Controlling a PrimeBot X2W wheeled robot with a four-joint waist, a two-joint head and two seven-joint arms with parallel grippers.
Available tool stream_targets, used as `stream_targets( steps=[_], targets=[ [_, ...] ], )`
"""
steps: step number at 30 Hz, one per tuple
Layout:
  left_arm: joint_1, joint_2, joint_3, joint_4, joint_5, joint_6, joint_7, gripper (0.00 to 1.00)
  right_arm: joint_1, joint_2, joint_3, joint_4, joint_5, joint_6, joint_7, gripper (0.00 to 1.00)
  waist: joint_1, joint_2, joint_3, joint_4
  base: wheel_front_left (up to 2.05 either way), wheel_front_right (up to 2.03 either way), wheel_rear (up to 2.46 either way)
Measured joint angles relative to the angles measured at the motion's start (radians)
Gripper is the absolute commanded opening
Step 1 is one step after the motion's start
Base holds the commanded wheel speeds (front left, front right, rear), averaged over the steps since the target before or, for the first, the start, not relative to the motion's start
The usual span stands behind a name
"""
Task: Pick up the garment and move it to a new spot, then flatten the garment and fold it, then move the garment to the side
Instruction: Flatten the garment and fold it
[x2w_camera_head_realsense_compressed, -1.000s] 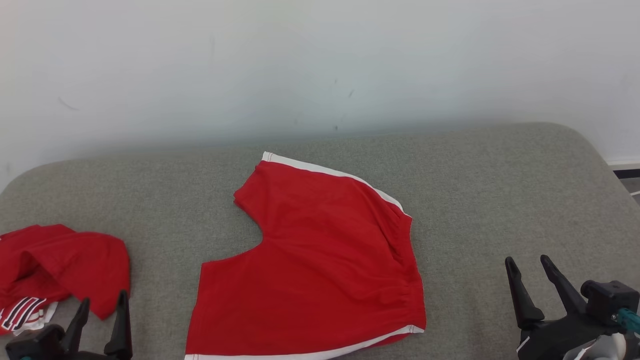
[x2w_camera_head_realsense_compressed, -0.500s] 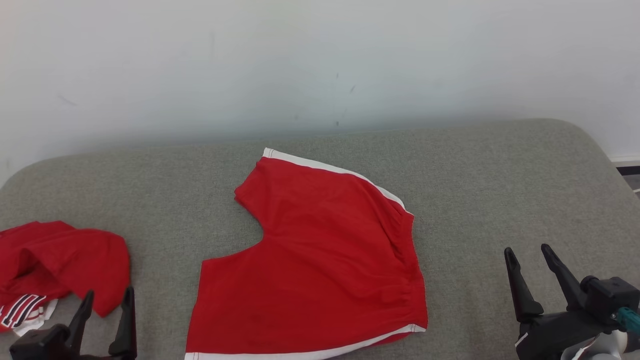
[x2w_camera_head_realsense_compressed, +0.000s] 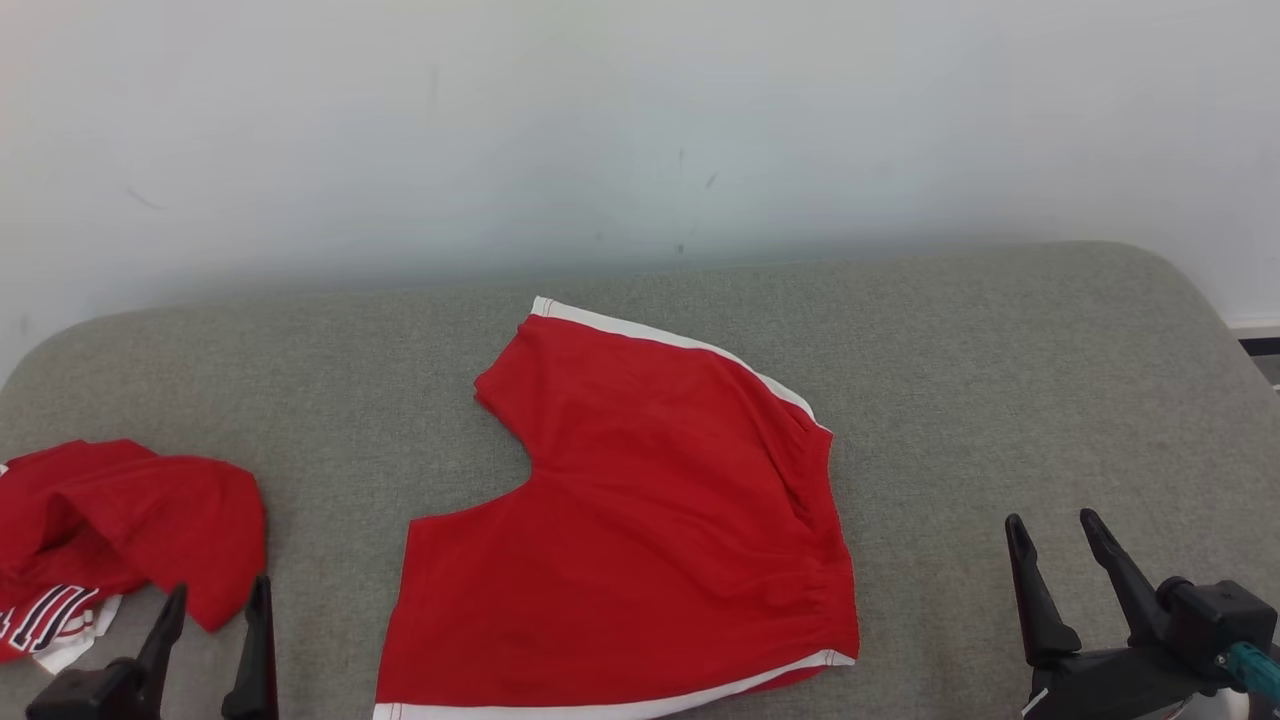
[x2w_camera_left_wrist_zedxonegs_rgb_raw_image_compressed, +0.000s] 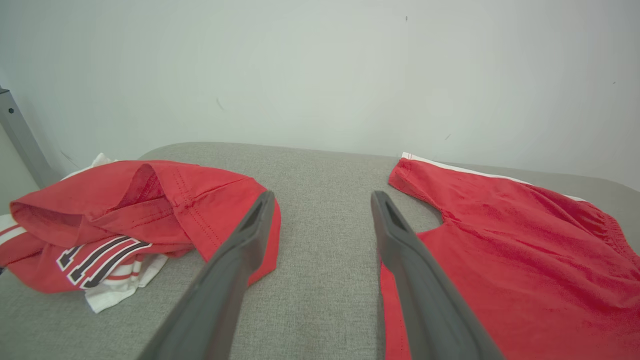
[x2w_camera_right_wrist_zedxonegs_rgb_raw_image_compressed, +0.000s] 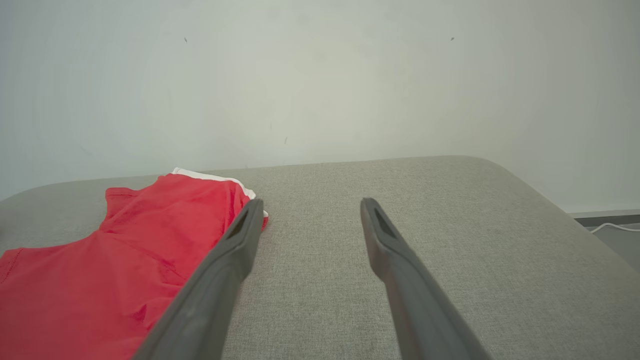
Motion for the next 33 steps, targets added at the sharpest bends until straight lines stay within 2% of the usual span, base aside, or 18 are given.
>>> stream_targets(
  steps=[8, 27, 29, 33],
  targets=[
    [0.02, -0.011, 0.024, -0.035, 0.093, 0.0, 0.059, 1.0, 0.019, 0.01, -0.028, -0.025, -0.032, 0.0, 0.037, 1.0, 0.0, 0.0, -0.007, 0.007, 0.0, 0.0, 0.0],
    [0.057, -0.028, 0.026, -0.117, 0.142, 0.0, 0.169, 1.0, 0.067, 0.024, -0.045, -0.084, -0.066, 0.0, 0.137, 1.0, 0.0, 0.0, -0.013, 0.032, 0.0, 0.0, 0.0],
    [0.057, -0.033, 0.002, -0.117, 0.138, -0.002, 0.186, 1.0, 0.086, 0.026, -0.03, -0.087, -0.064, 0.0, 0.157, 1.0, 0.0, 0.0, -0.013, 0.037, 0.0, 0.0, 0.0],
    [0.057, -0.032, -0.033, -0.113, 0.129, -0.037, 0.225, 1.0, 0.102, 0.048, 0.011, -0.094, -0.063, 0.0, 0.202, 1.0, 0.0, 0.0, -0.009, 0.048, 0.0, 0.0, 0.0]
  ],
)
